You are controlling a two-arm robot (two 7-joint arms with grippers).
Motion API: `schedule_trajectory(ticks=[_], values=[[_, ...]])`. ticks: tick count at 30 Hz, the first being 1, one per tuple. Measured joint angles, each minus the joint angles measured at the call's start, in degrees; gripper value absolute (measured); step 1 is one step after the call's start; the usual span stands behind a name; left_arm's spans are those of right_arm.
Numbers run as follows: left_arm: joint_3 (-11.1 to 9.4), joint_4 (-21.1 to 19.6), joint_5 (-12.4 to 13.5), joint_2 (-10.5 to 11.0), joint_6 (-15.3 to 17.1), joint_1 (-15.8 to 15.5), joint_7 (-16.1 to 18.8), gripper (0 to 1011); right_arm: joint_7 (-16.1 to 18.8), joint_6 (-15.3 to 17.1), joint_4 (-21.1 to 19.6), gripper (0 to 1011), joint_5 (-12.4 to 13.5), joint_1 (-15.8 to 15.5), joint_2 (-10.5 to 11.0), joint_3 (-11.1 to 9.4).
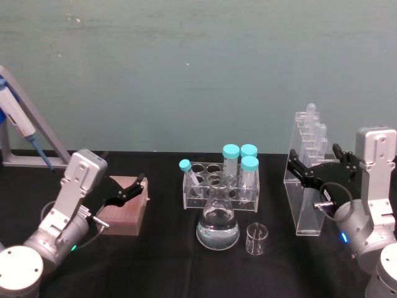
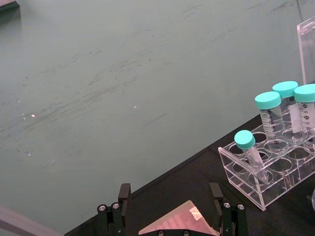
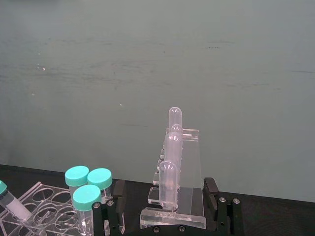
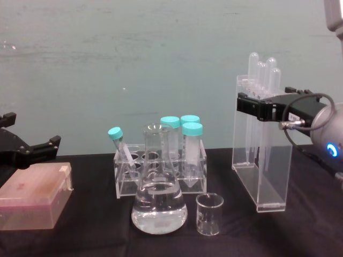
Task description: Place the experimental apparatus aside using one hand.
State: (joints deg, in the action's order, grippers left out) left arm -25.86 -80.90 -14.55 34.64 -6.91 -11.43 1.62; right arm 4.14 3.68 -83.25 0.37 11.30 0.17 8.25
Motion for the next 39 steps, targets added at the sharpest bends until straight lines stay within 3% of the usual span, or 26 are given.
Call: schedule_trajectory(ticks=[12,18,25,29,39], values=[[0.0,0.0,0.0,0.0,0.0,0.0,0.0,1000,0.0,-0.04,0.0,993,-0.06,0.0,0.0,0.0],[0.0,0.0,0.0,0.0,0.0,0.0,0.0,1000,0.01,-0.05,0.0,885,-0.07,0.0,0.0,0.0],[0.0,0.0,0.0,0.0,0.0,0.0,0.0,1000,0.01,-0.04,0.0,659,-0.07,0.0,0.0,0.0],[0.0,0.0,0.0,0.0,0.0,0.0,0.0,1000,0.01,-0.04,0.01,609,-0.07,0.0,0.0,0.0],[0.0,0.0,0.0,0.0,0.0,0.0,0.0,1000,0.01,-0.04,0.01,606,-0.07,0.0,0.0,0.0]])
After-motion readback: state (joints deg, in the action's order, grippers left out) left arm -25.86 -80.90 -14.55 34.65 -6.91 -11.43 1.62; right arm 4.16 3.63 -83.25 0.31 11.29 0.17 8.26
